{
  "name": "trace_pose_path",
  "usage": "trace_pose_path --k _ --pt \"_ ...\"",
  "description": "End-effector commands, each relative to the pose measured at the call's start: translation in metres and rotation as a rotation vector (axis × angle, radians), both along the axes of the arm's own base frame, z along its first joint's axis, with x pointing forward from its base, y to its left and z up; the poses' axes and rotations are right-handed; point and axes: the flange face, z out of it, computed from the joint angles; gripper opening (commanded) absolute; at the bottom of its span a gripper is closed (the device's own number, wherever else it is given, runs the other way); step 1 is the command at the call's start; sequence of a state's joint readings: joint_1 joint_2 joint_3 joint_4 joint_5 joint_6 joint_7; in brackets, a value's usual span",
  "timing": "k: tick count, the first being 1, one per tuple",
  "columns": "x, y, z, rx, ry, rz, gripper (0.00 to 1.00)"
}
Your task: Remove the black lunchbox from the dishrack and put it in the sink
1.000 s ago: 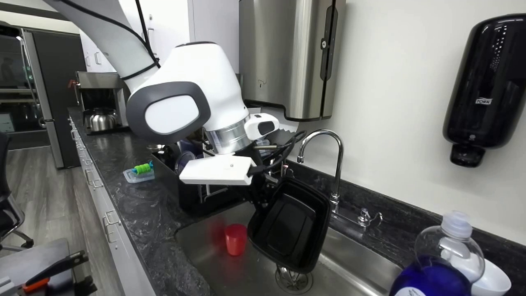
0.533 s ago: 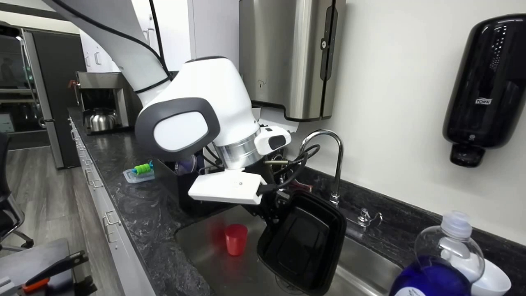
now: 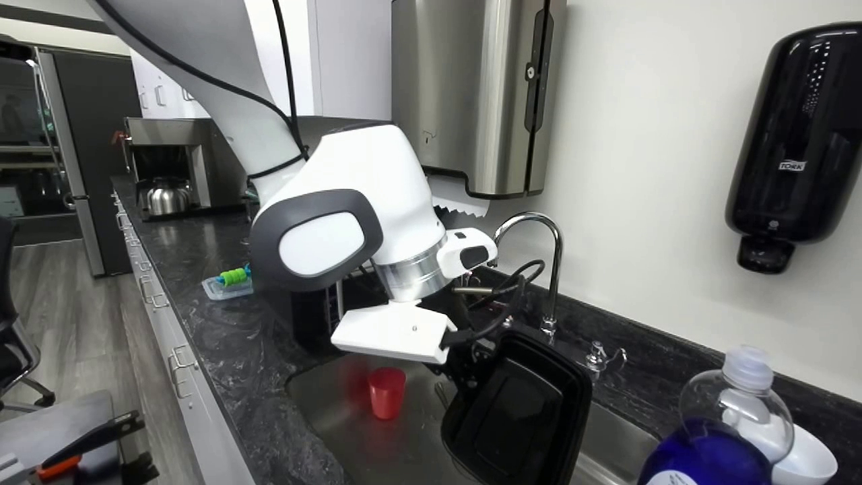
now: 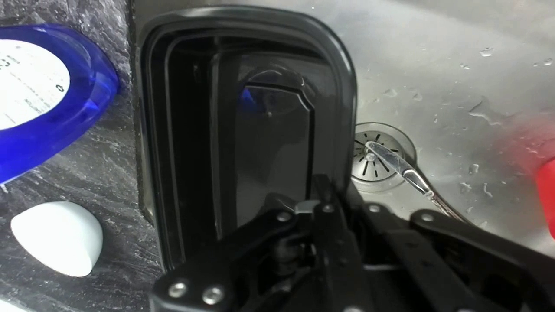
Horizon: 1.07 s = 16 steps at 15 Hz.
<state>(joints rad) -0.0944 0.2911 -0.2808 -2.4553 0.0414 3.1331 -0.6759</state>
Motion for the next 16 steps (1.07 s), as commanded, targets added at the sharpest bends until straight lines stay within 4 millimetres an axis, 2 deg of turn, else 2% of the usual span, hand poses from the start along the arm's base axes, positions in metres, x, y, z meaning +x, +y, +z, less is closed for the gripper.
trace_pose_path --k 1,12,13,16 --pt "0.0074 -0.0063 -0.0066 -0.002 -0.022 -0.029 0.02" --pt "0.0088 -0.0038 -0.0051 0.003 -0.006 -0.030 0.02" --pt "0.0094 -0.0025 -0.0052 0.000 -0.005 -0.025 0.06" --pt "0.0098 -0.0016 -0.0057 0.000 -0.005 -0.033 0.06"
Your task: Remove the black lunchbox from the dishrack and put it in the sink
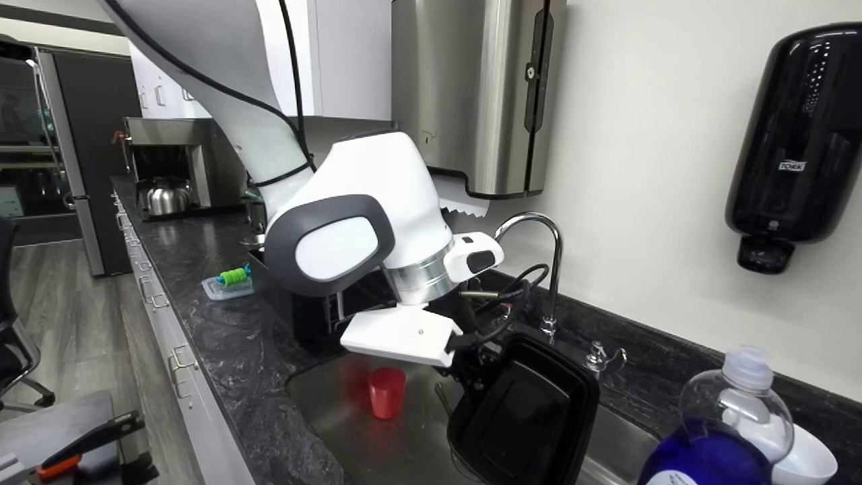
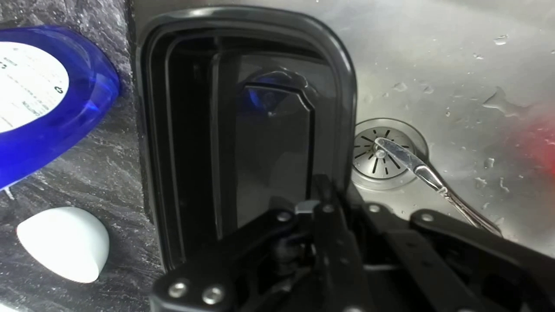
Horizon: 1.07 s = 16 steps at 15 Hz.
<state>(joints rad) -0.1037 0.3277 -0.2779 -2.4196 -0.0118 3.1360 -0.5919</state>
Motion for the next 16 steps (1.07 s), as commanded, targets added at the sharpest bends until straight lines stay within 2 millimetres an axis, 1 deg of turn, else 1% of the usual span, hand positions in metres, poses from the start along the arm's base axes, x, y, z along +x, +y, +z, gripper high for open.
trace_pose_path --k 1,8,9,13,16 --pt "0.000 0.000 0.000 0.000 0.001 -0.002 0.06" --pt "0.000 0.000 0.000 0.000 0.001 -0.002 0.06" --pt "0.000 0.000 0.000 0.000 0.001 -0.002 0.02" --pt "0.002 0.002 -0.009 0.000 -0.002 -0.015 0.02" --pt "0.001 -0.004 -0.020 0.002 0.002 -0.029 0.02"
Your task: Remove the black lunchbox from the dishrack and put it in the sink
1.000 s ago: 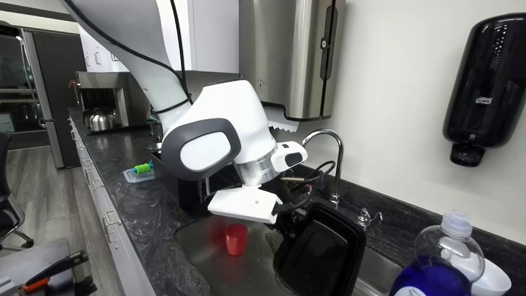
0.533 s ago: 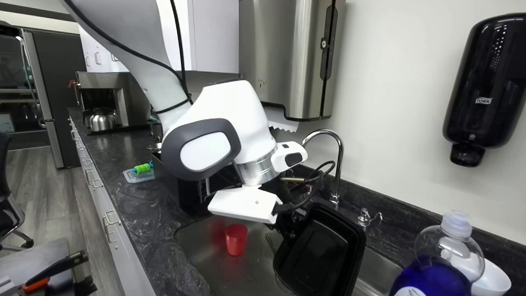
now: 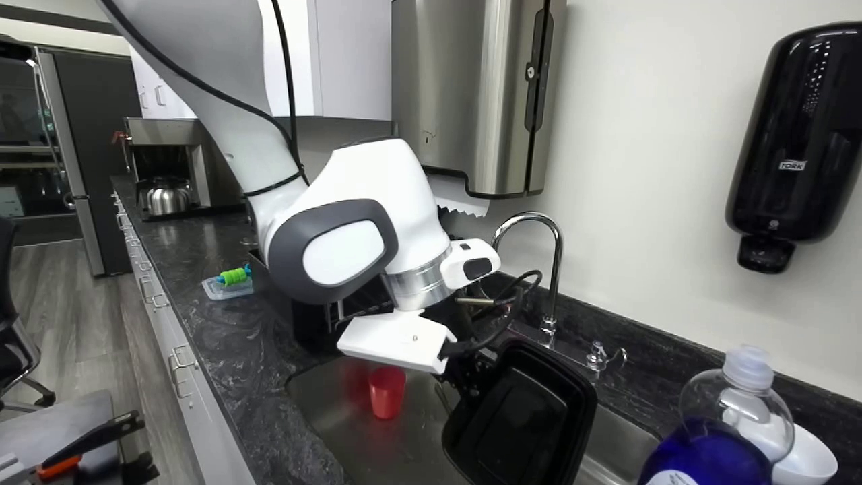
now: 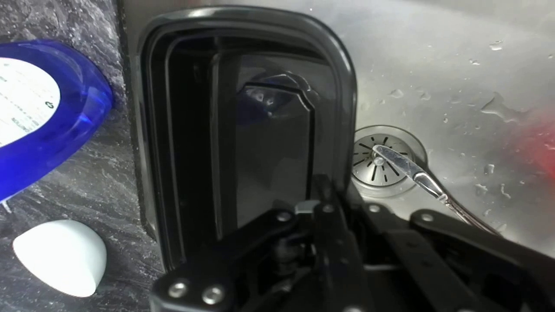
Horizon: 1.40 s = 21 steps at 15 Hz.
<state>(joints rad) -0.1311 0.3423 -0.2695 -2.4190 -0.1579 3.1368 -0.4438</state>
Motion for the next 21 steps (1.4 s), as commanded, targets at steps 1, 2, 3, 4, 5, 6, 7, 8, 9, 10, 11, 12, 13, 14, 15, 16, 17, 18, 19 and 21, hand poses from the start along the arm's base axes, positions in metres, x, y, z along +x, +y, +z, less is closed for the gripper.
trace_pose_path --k 1,2,3,4,5,6,7,8,9,10,11,12,13,14,15,16,17,18,19,21 --pt "0.001 -0.009 -0.016 -0.001 -0.003 -0.011 0.02" --pt "0.001 -0.011 -0.021 -0.001 0.002 -0.013 0.02" --pt "0.000 -0.014 -0.026 -0.001 0.004 -0.017 0.02" --pt "0.000 -0.016 -0.030 0.000 0.009 -0.019 0.02" --pt "0.001 -0.018 -0.035 -0.002 0.009 -0.019 0.02" --pt "0.001 -0.019 -0.038 -0.002 0.013 -0.019 0.02" --pt "0.002 -0.021 -0.043 -0.005 0.011 -0.016 0.02" --pt "0.003 -0.022 -0.048 -0.006 0.014 -0.014 0.02" --pt "0.005 -0.023 -0.054 -0.007 0.016 -0.012 0.02" --pt "0.006 -0.024 -0.060 -0.010 0.014 -0.011 0.02" --pt "0.007 -0.024 -0.067 -0.012 0.016 -0.009 0.02" --pt "0.009 -0.025 -0.072 -0.017 0.013 -0.005 0.02" --pt "0.011 -0.026 -0.078 -0.027 0.009 -0.001 0.02" --pt "0.013 -0.026 -0.084 -0.033 0.001 0.005 0.02" --pt "0.015 -0.026 -0.090 -0.039 -0.004 0.013 0.02" --pt "0.016 -0.026 -0.096 -0.047 -0.014 0.020 0.02" --pt "0.018 -0.026 -0.101 -0.049 -0.022 0.026 0.02" --pt "0.019 -0.025 -0.107 -0.053 -0.030 0.033 0.02" --pt "0.021 -0.025 -0.113 -0.052 -0.036 0.038 0.02" --pt "0.022 -0.024 -0.124 -0.056 -0.040 0.046 0.02"
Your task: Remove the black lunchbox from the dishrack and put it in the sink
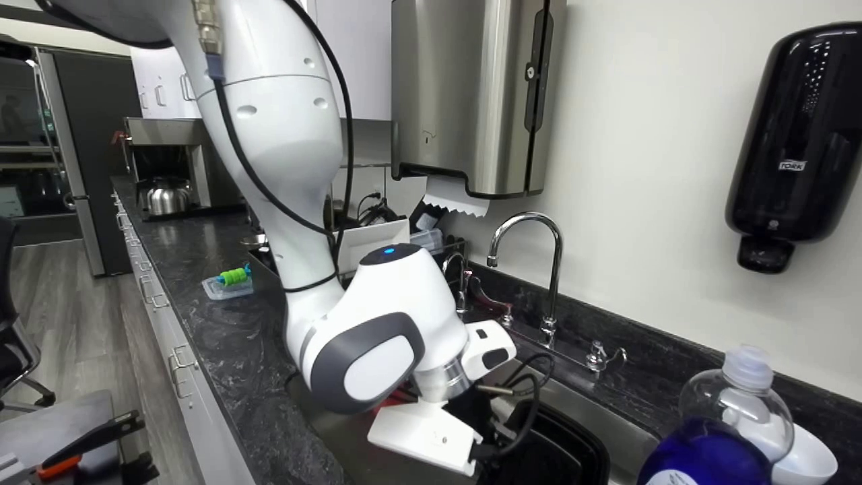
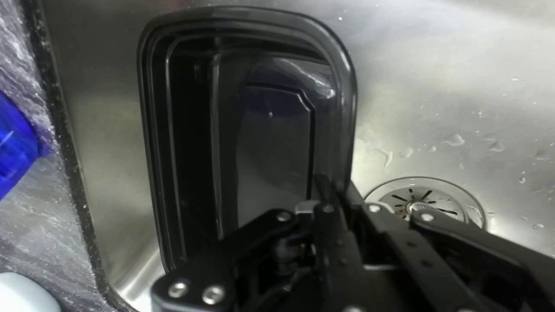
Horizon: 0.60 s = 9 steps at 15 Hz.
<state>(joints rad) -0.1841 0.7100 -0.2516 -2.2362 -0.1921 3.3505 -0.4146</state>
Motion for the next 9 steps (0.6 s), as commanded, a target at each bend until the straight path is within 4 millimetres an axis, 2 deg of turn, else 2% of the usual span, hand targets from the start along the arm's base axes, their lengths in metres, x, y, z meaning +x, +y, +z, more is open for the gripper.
trace_pose_path --k 1,9 --pt "0.006 0.000 -0.016 -0.013 -0.028 0.021 0.02" --pt "0.011 -0.002 -0.041 -0.026 -0.020 0.040 0.02"
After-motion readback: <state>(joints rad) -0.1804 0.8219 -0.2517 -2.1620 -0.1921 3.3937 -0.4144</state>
